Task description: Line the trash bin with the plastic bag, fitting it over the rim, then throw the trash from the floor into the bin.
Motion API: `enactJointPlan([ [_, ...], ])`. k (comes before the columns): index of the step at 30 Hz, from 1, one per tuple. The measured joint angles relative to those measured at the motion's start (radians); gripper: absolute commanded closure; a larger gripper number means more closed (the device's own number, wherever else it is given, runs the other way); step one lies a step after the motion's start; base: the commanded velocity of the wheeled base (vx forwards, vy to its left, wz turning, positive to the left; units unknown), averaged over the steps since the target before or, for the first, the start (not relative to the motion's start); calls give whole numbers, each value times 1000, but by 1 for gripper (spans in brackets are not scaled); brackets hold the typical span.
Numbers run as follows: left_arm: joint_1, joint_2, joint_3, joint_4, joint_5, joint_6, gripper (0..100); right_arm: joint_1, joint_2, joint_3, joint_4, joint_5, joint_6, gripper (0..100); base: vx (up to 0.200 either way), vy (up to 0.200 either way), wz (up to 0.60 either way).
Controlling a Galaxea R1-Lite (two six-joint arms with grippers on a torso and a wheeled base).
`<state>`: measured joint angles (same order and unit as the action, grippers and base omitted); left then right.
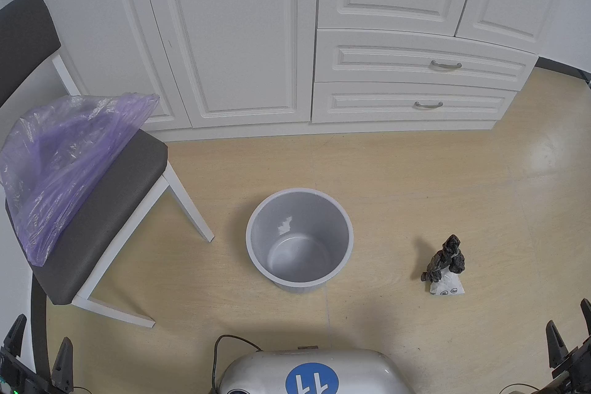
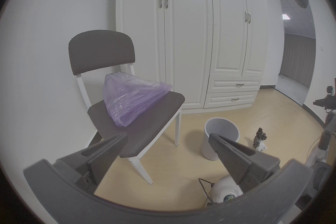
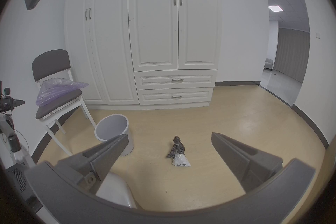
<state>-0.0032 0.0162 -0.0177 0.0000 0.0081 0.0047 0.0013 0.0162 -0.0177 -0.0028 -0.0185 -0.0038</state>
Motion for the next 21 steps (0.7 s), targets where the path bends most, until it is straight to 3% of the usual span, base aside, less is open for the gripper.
enactJointPlan([
  [21, 1, 0, 0, 0, 2, 0, 0, 0, 0, 0, 0, 0, 4, 0, 0, 0, 0],
])
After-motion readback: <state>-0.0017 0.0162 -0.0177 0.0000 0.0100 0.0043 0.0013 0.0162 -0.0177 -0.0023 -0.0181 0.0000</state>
